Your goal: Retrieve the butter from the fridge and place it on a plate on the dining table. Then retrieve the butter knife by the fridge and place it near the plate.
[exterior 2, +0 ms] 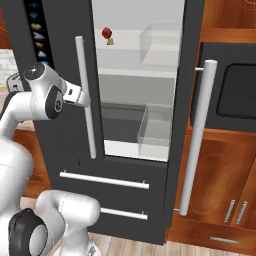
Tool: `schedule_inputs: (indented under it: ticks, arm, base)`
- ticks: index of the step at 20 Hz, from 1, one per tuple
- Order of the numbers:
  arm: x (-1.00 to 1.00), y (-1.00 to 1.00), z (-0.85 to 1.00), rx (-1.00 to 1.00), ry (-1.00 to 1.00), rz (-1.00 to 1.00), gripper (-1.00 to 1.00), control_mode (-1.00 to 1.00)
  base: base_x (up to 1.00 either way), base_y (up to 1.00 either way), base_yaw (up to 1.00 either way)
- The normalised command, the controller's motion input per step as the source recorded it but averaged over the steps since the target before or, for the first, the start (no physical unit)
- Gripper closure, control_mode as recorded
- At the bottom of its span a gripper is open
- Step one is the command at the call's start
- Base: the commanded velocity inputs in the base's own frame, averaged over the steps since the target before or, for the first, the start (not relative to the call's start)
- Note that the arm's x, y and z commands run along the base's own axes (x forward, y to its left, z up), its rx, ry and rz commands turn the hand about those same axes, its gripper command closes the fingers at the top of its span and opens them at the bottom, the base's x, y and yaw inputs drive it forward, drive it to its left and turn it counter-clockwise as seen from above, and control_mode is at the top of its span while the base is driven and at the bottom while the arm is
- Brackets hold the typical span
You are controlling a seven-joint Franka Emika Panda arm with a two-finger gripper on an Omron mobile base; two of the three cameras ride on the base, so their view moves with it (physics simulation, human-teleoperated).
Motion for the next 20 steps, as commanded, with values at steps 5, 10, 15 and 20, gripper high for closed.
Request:
schedule_inputs:
  ticks: [5, 10, 15, 20]
  arm:
    - [0.76, 0.01, -0.03, -0.07, 0.0, 0.0, -1.0, -1.0]
    - [0.66, 0.0, 0.0, -0.03, 0.0, 0.0, -1.0, -1.0]
    - [0.62, 0.0, -0.07, -0.07, 0.0, 0.0, -1.0, -1.0]
    - [0.53, 0.0, -0.2, -0.13, 0.0, 0.0, -1.0, -1.0]
  base:
    - [0.0, 0.0, 0.0]
    - [0.0, 0.0, 0.0]
    - [0.0, 0.0, 0.0]
    - [0.0, 0.0, 0.0]
